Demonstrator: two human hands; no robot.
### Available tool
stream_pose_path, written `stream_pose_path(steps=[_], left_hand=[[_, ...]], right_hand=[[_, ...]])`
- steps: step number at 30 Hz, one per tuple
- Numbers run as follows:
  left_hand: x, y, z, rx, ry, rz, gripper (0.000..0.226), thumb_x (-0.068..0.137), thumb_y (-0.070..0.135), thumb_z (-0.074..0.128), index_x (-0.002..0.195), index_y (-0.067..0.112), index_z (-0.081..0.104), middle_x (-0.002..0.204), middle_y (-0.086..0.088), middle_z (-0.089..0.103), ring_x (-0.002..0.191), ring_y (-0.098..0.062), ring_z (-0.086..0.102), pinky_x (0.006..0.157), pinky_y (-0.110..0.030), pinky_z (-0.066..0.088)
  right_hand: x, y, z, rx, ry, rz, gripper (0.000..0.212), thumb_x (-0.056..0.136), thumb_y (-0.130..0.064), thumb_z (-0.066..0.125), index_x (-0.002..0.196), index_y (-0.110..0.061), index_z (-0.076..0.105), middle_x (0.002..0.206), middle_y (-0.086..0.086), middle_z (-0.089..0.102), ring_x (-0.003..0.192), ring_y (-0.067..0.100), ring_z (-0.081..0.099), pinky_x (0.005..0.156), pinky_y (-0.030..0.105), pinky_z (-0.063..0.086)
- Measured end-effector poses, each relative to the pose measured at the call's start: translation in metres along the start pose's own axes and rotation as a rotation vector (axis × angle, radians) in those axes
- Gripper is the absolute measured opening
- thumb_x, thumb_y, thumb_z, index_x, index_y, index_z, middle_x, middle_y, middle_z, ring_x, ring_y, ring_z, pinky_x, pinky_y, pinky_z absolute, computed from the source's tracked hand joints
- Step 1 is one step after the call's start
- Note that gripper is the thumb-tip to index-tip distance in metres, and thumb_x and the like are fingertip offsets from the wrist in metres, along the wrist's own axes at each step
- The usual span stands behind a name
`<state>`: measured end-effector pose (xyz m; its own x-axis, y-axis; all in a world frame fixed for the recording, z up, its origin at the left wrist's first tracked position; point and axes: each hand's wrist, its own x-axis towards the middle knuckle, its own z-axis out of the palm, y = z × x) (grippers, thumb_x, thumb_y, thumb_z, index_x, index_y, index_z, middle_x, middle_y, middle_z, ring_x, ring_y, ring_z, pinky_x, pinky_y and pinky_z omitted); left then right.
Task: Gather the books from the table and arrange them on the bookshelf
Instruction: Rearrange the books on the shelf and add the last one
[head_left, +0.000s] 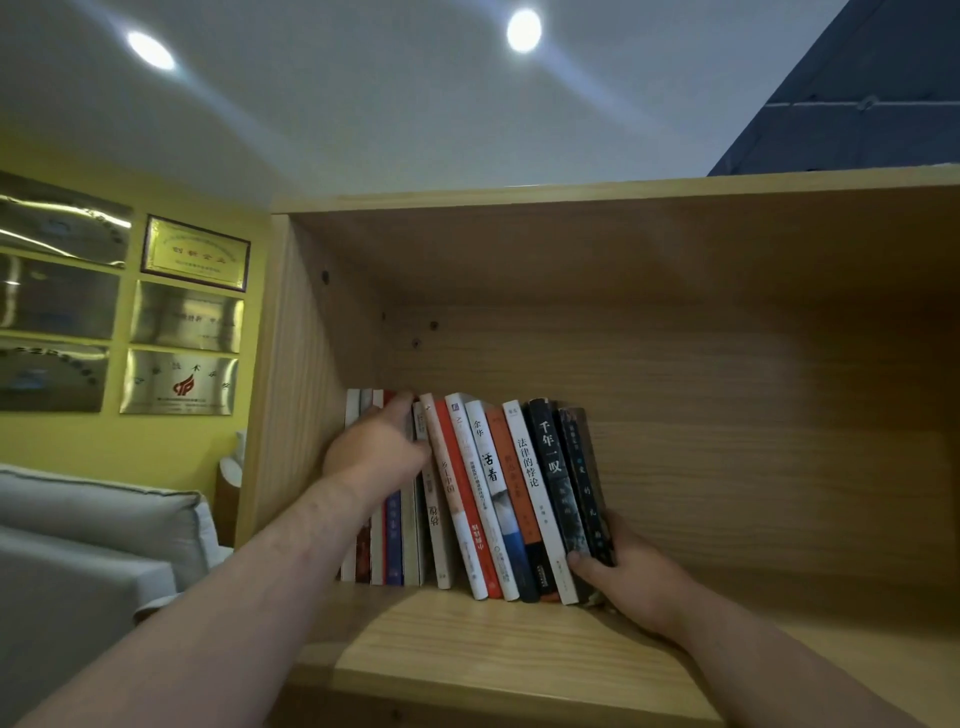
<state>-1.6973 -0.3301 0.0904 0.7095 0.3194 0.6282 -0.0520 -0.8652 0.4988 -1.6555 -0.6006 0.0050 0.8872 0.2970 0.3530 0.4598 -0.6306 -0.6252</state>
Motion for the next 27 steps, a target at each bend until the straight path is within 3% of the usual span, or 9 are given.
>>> stream_pose_path(steps=[10,14,18,21,24,27], left_hand=[[-0.001,0.003,0.006,-0.038,0.180,0.071,0.042,0.095,0.024,0.062,0.135,0.024,0.047,0.114,0.000,0.063,0.088,-0.015,0.059,0.071,-0.030,0.053],[-0.007,0.003,0.001,-0.180,0.241,0.022,0.054,0.096,0.015,0.061,0.146,0.027,0.045,0.128,-0.001,0.063,0.106,-0.019,0.064,0.077,-0.028,0.052],[-0.021,-0.008,-0.002,-0.323,0.287,0.069,0.063,0.096,0.014,0.062,0.151,0.029,0.036,0.145,0.000,0.052,0.131,-0.021,0.053,0.097,-0.038,0.053],[-0.035,-0.015,0.005,-0.549,0.254,-0.018,0.054,0.096,0.016,0.063,0.144,0.024,0.041,0.117,0.008,0.061,0.113,-0.018,0.062,0.076,-0.027,0.055],[-0.047,-0.024,0.020,-0.630,0.087,-0.185,0.045,0.095,0.017,0.066,0.136,0.021,0.049,0.111,0.004,0.063,0.102,-0.018,0.064,0.076,-0.033,0.056],[-0.055,-0.031,0.029,-0.620,0.033,-0.212,0.026,0.097,0.017,0.062,0.122,0.023,0.056,0.103,0.002,0.064,0.089,-0.013,0.063,0.066,-0.031,0.055]], right_hand=[[-0.003,0.000,-0.001,-0.021,0.013,-0.009,0.060,0.099,-0.043,0.056,0.151,-0.034,0.026,0.142,-0.004,0.057,0.108,0.007,0.054,0.090,0.025,0.040],[-0.003,0.004,-0.001,-0.007,0.005,-0.011,0.061,0.098,-0.043,0.057,0.151,-0.035,0.026,0.142,-0.004,0.058,0.121,0.012,0.057,0.097,0.027,0.043],[0.000,0.006,-0.001,0.000,0.008,-0.017,0.059,0.097,-0.042,0.058,0.149,-0.034,0.031,0.139,-0.004,0.060,0.120,0.013,0.060,0.102,0.032,0.046],[0.000,0.005,0.000,0.027,0.010,-0.012,0.059,0.097,-0.042,0.059,0.148,-0.034,0.031,0.138,-0.004,0.061,0.120,0.014,0.060,0.102,0.033,0.046],[-0.001,0.003,-0.001,0.074,0.022,-0.012,0.056,0.098,-0.040,0.058,0.148,-0.035,0.033,0.139,-0.004,0.060,0.121,0.013,0.058,0.103,0.033,0.044],[0.000,0.002,-0.002,0.092,0.051,-0.005,0.053,0.098,-0.041,0.058,0.146,-0.034,0.036,0.138,-0.004,0.060,0.122,0.015,0.057,0.104,0.035,0.045]])
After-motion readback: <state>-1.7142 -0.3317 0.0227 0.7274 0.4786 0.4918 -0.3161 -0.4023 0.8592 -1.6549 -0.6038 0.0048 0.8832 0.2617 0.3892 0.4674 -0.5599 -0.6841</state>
